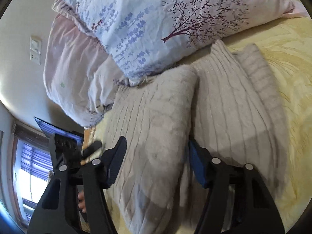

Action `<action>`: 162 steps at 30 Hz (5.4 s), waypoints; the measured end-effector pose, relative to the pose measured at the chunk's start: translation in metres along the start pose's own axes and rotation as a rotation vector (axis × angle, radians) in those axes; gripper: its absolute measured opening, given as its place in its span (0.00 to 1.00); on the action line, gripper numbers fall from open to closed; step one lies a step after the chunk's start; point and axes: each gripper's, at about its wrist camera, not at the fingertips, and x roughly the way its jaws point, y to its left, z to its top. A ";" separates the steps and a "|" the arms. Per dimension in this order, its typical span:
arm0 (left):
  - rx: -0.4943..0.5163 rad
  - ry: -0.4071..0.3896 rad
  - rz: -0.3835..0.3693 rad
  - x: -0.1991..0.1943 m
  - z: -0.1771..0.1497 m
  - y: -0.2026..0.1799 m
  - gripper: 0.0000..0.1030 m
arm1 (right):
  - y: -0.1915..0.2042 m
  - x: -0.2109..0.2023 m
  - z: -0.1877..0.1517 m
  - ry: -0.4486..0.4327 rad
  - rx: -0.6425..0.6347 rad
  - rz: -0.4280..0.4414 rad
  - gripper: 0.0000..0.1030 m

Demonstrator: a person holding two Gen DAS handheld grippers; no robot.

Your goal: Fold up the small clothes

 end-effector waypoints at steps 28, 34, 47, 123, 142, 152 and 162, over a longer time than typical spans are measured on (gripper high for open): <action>0.048 0.094 -0.064 0.019 -0.023 -0.027 0.75 | 0.052 -0.050 -0.007 -0.346 -0.573 -0.523 0.15; 0.054 0.139 -0.063 0.031 -0.033 -0.029 0.73 | 0.012 -0.030 0.007 -0.255 -0.451 -0.577 0.17; 0.059 0.169 -0.095 0.018 -0.054 -0.026 0.67 | -0.039 -0.114 -0.028 -0.233 -0.128 -0.203 0.60; 0.159 0.072 -0.012 0.008 -0.005 -0.048 0.75 | -0.043 -0.051 -0.008 -0.137 -0.168 -0.320 0.56; 0.210 0.169 0.025 0.044 -0.013 -0.058 0.88 | -0.088 -0.071 0.014 -0.105 0.096 -0.146 0.79; 0.226 0.172 0.018 0.062 -0.016 -0.063 0.90 | -0.089 -0.056 0.016 -0.075 0.097 -0.080 0.80; 0.125 0.131 -0.062 0.058 -0.011 -0.048 0.79 | -0.088 -0.048 0.012 -0.027 0.102 0.034 0.65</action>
